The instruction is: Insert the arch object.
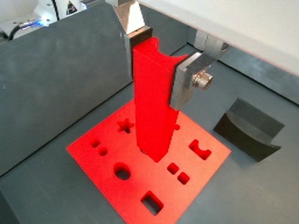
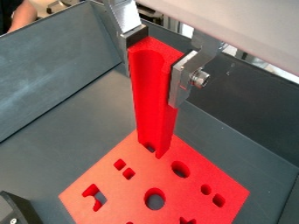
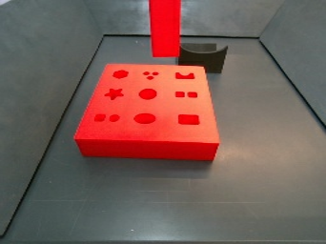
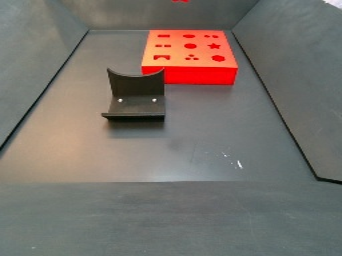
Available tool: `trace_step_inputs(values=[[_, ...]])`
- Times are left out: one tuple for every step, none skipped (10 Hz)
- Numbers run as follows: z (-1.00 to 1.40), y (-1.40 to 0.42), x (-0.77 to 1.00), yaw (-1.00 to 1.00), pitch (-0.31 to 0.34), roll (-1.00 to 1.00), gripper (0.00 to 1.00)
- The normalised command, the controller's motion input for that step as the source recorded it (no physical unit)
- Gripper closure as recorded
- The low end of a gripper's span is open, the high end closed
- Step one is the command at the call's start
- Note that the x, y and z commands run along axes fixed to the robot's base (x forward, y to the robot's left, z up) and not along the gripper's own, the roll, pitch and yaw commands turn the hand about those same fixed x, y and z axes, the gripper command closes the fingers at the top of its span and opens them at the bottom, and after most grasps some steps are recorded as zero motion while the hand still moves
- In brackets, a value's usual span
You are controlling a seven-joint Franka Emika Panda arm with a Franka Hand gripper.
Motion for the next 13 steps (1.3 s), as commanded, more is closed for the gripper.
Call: trace_step_inputs(values=[[0.00, 0.00, 0.05, 0.00, 0.000, 0.00, 1.00], [-0.19, 0.14, 0.35, 0.00, 0.016, 0.10, 1.00], [-0.34, 0.41, 0.34, -0.04, 0.020, 0.12, 1.00], [-0.37, 0.66, 0.29, -0.11, 0.000, 0.04, 1.00], [-0.35, 0.72, 0.34, -0.10, 0.000, 0.00, 1.00], [-0.34, 0.75, 0.39, -0.10, 0.000, 0.00, 1.00], [-0.34, 0.69, 0.44, -0.09, 0.000, 0.00, 1.00], [-0.37, 0.66, 0.44, -0.10, 0.000, 0.00, 1.00], [-0.45, 0.65, 0.35, -0.11, 0.000, 0.00, 1.00], [-0.46, 0.51, 0.20, -0.11, 0.000, 0.00, 1.00], [-0.17, 0.15, 0.02, 0.00, 0.000, 0.00, 1.00], [0.00, -0.01, 0.00, 0.00, 0.000, 0.02, 1.00], [-0.07, -0.17, 0.06, 0.13, 0.001, 0.16, 1.00]])
